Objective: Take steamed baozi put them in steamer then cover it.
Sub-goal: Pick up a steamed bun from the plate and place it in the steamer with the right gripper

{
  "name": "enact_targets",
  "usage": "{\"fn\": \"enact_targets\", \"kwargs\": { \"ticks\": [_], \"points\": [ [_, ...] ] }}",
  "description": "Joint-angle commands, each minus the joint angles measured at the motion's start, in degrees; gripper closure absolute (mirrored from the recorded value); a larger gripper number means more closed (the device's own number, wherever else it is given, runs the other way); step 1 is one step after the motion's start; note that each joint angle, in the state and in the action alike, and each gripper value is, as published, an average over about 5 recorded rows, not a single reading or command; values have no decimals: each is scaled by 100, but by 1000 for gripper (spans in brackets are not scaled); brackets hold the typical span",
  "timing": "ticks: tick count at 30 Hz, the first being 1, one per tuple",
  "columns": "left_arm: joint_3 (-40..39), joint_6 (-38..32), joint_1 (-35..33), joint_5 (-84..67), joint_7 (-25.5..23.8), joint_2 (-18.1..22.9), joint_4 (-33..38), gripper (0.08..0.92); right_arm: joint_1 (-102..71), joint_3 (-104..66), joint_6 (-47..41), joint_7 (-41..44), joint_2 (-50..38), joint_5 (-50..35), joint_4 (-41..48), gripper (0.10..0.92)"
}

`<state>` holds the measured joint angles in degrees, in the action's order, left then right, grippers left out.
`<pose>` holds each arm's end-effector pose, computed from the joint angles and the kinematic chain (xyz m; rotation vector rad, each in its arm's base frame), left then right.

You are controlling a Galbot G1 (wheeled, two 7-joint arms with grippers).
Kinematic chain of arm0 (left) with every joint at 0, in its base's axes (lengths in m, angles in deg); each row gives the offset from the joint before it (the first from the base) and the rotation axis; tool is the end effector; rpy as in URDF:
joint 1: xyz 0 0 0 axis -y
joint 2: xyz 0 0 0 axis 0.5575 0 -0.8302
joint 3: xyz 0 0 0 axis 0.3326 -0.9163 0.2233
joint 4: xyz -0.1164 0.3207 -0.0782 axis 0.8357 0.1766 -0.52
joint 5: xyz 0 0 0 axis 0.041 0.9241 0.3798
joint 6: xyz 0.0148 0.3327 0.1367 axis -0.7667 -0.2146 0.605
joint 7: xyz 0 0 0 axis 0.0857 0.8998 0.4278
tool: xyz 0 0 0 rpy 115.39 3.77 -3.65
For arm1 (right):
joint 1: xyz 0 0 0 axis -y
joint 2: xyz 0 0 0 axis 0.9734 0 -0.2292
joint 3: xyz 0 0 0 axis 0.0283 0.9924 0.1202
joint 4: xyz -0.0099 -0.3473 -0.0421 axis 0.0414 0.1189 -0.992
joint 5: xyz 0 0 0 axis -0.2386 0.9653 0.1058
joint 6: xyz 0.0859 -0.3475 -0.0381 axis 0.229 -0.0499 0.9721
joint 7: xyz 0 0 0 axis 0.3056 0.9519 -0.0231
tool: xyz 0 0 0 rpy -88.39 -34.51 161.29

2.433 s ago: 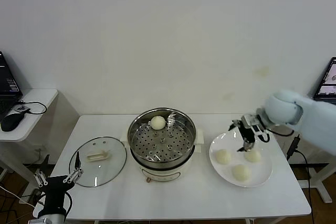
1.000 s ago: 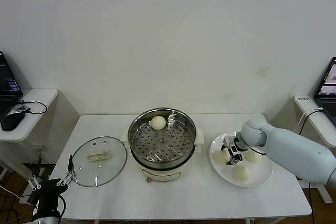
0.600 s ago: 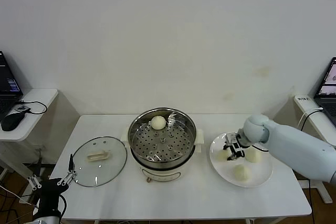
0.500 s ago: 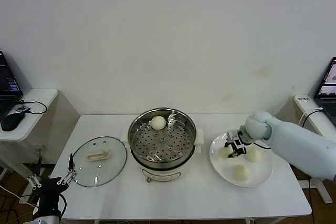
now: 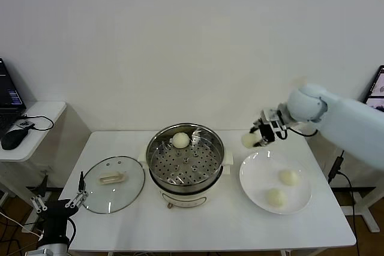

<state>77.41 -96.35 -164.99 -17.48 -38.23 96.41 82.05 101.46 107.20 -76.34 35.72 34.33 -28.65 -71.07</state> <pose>0.1386 0.1117 -0.2845 -0.3613 2.9974 0.2722 0.5148 -0.0412 -0.0267 1.3907 -1.5945 1.5822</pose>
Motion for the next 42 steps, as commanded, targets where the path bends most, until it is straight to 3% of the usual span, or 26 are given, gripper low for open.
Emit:
{"fn": "enact_targets", "kwargs": {
  "ticks": [1, 11, 17, 28, 38, 42],
  "points": [
    [-4, -1, 15, -1, 1, 12, 2, 177, 1262, 751, -432, -257, 777, -1107, -268, 516],
    [29, -7, 61, 13, 16, 83, 19, 177, 376, 678, -1061, -775, 2747, -1531, 779, 516],
    [108, -20, 46, -1, 22, 89, 74, 177, -61, 719, -1319, -959, 3433, -1498, 1335, 516],
    [155, -69, 85, -34, 23, 52, 86, 177, -465, 834, -1654, -1209, 4177, -1471, 1901, 516],
    [150, -65, 139, -36, 22, 52, 20, 177, -594, 839, -1842, -1294, 4206, -1355, 1982, 514],
    [142, -63, 144, -32, 21, 64, 27, 177, -590, 833, -1898, -1292, 4138, -1334, 1928, 442]
  ]
}}
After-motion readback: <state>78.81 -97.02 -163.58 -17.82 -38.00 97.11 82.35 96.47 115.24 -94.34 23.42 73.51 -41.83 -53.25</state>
